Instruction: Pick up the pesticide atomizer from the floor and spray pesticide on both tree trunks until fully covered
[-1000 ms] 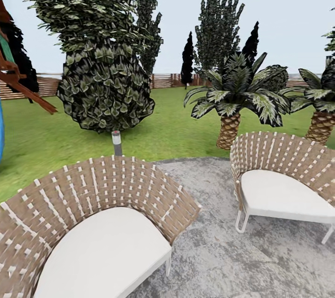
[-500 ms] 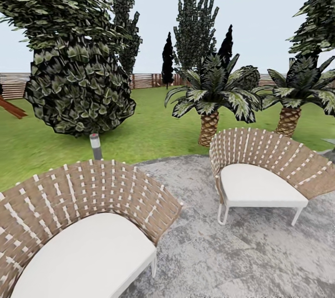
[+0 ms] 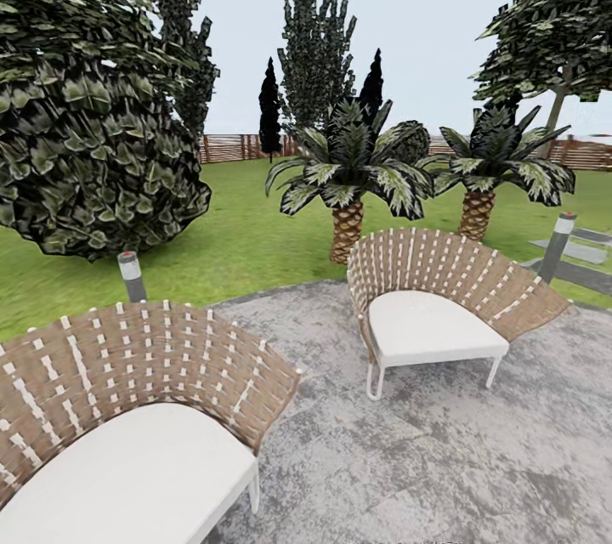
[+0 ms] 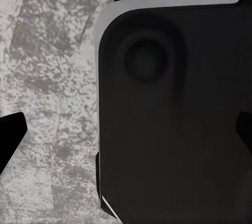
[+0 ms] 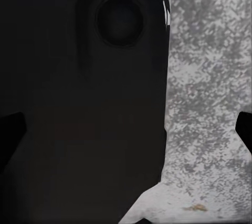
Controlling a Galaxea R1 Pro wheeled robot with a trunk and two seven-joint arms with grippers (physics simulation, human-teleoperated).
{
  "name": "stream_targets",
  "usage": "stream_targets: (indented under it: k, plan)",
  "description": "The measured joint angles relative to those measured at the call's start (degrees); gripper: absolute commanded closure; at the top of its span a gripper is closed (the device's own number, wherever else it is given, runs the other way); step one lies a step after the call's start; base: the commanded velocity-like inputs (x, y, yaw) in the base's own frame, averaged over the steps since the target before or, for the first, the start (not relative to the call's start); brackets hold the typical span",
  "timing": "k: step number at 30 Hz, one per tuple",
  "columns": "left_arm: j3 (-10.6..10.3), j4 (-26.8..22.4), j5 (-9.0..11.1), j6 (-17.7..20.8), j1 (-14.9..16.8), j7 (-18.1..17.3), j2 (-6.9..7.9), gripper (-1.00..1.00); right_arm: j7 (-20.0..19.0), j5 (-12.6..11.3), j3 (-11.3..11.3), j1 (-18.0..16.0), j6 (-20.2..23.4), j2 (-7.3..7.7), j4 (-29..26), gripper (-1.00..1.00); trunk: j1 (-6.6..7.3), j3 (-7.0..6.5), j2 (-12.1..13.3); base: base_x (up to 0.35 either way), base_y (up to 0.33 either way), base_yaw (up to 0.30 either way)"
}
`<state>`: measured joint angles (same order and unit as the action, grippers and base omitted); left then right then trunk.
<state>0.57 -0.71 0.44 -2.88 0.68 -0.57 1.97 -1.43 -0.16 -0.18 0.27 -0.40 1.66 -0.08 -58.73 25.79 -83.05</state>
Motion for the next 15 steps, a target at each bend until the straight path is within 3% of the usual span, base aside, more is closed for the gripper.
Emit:
stream_targets:
  k: [15]
  plan:
    - [0.0, -0.04, 0.04, -0.03, 0.0, -0.06, 0.03, -1.0, 0.0, 0.0, -0.05, 0.0, 0.0, 0.0, -0.03, -1.0, 0.0, 0.0, 0.0, 0.0, 0.0, -0.283]
